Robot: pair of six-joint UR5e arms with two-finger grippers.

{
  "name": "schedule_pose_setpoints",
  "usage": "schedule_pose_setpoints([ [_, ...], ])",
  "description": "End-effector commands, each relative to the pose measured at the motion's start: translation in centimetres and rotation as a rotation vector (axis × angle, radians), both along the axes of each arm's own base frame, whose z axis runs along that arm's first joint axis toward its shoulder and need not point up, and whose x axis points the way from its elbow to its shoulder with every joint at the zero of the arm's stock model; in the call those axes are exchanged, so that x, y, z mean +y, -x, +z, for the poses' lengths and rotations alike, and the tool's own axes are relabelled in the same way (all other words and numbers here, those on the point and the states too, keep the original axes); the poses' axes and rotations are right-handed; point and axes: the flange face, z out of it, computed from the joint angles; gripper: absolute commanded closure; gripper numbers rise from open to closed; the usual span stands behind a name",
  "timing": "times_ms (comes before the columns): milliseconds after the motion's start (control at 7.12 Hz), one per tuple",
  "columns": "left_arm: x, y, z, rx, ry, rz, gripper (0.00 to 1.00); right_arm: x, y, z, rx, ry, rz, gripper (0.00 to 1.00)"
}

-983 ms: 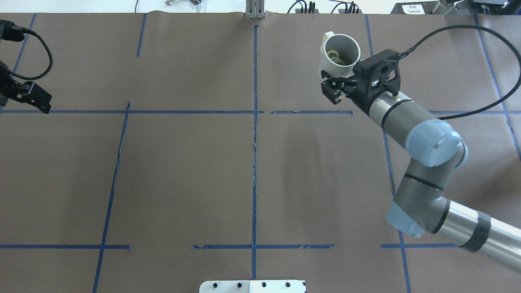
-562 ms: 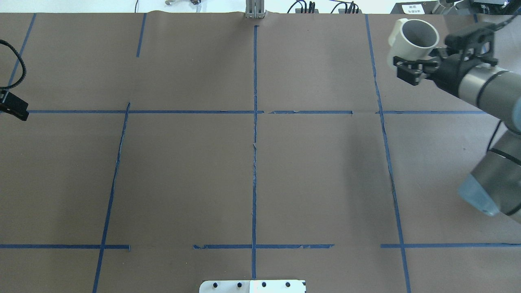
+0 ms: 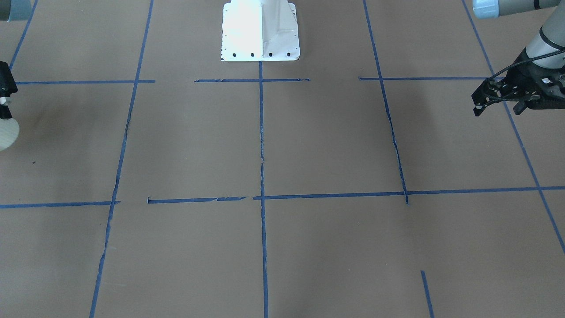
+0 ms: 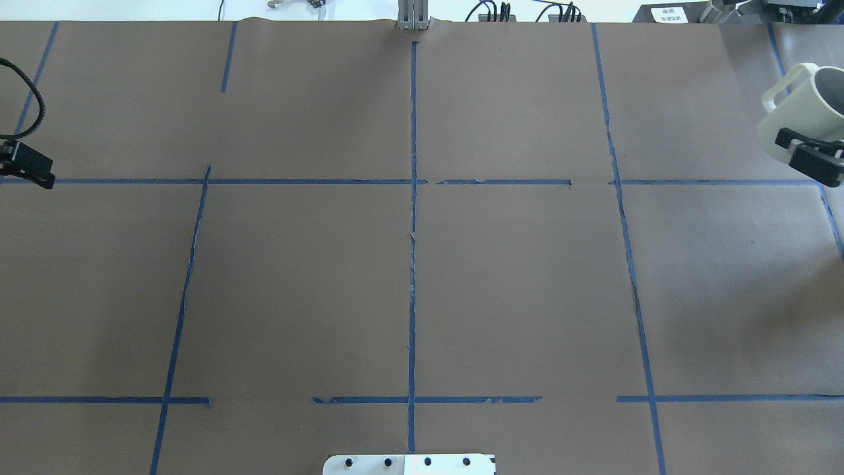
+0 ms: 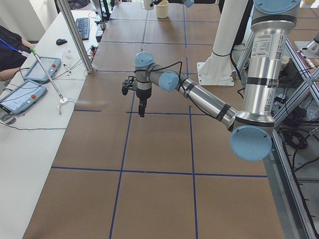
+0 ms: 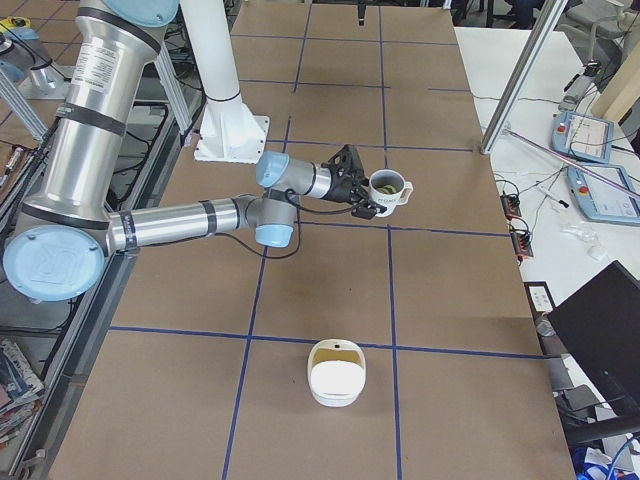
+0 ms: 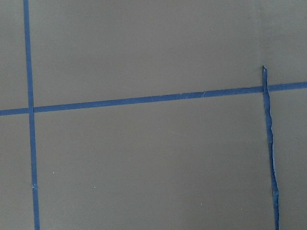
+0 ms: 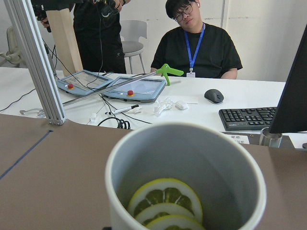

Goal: Left arm hands cup to right arm to dump lemon

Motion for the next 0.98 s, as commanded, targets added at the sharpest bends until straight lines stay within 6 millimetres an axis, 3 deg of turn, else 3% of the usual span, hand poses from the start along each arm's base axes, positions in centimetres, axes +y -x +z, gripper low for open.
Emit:
schedule_pose_setpoints([
  [0,-0.2,-0.2,-0.1,0.001,-0.001,0.000,0.00,4.0,-3.3,7.5,-0.207,0.036,0.036,1.00],
  [140,-0.4,-0.3,-0.2,0.002,-0.002,0.000,0.00,5.0,-4.1,11.8,-0.286,0.052,0.043,1.00],
  [562,-0.5,-0.4,-0.3,0.003,-0.006,0.002,0.00,7.1,-6.9,17.8,-0.619,0.191,0.117,1.00],
  [843,-0.9,-0.6,-0.8,0.008,-0.014,0.001,0.00,6.3,-7.5,20.9,-0.847,0.250,0.147,1.00],
])
